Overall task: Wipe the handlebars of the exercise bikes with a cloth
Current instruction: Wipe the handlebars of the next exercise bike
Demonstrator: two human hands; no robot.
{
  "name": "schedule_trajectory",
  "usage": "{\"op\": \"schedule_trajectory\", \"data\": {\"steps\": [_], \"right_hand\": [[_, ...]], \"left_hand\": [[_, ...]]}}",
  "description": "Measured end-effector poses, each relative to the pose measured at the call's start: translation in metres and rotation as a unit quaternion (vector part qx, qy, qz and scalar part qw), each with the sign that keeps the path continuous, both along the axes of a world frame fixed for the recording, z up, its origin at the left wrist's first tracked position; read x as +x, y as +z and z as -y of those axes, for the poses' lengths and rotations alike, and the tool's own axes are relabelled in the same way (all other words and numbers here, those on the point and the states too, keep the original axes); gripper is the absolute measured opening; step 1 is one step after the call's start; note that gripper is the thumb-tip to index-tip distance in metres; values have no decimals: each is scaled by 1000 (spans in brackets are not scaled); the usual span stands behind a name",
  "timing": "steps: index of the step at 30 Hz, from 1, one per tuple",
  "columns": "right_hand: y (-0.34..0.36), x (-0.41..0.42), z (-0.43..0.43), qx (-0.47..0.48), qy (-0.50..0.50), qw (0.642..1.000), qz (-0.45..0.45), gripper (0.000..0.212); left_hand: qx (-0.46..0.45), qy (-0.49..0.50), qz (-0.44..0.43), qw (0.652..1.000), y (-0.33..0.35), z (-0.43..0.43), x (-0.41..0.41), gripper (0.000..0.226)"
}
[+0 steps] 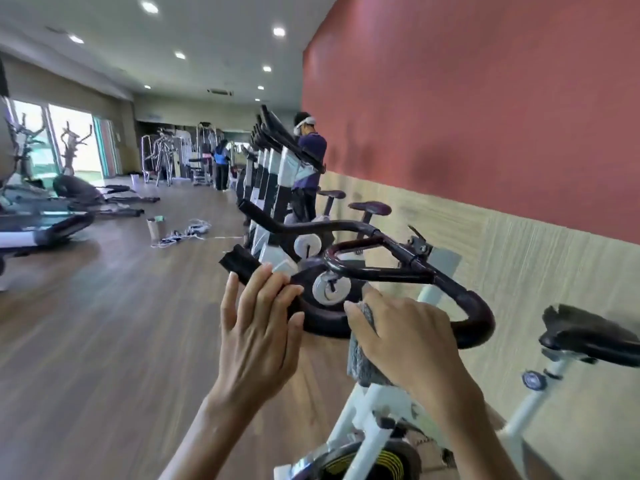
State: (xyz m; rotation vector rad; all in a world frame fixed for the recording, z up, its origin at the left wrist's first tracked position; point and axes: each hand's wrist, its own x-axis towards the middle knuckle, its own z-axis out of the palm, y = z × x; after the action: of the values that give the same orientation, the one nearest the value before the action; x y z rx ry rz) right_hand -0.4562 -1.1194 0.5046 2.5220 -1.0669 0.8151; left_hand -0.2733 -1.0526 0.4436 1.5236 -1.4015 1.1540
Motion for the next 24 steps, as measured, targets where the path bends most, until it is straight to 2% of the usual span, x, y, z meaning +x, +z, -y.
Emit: {"op": "schedule_trajectory", "data": {"steps": [3, 5, 8, 11, 14, 17, 20, 22, 24], "right_hand": [[7, 10, 0, 39, -17, 999, -7, 50], [-4, 33, -14, 55, -18, 998, 27, 48], [-17, 56, -27, 43, 69, 996, 42, 39], [-13, 21, -2, 1, 107, 994, 28, 37], [-11, -30, 18, 5, 27, 999, 46, 36], [-7, -14, 13, 38, -32, 998, 45, 39], [-14, 4, 6, 10, 39, 998, 46, 36], [-18, -21, 18, -21, 83, 996, 36, 33], [-27, -60, 40, -61, 79, 994, 48, 33]], "left_hand": [[40, 16, -24, 999, 10, -11, -7, 32], [66, 25, -34, 997, 19, -17, -10, 32], [91, 45, -37, 994, 30, -24, -13, 33], [110, 47, -50, 992, 33, -28, -16, 32], [114, 47, -81, 989, 31, -26, -21, 31], [130, 58, -103, 984, 30, -23, -28, 32], [164, 102, -98, 976, 28, -20, -38, 32], [199, 117, -96, 968, 27, -19, -50, 33], [224, 115, -102, 962, 27, -17, -65, 35]]}}
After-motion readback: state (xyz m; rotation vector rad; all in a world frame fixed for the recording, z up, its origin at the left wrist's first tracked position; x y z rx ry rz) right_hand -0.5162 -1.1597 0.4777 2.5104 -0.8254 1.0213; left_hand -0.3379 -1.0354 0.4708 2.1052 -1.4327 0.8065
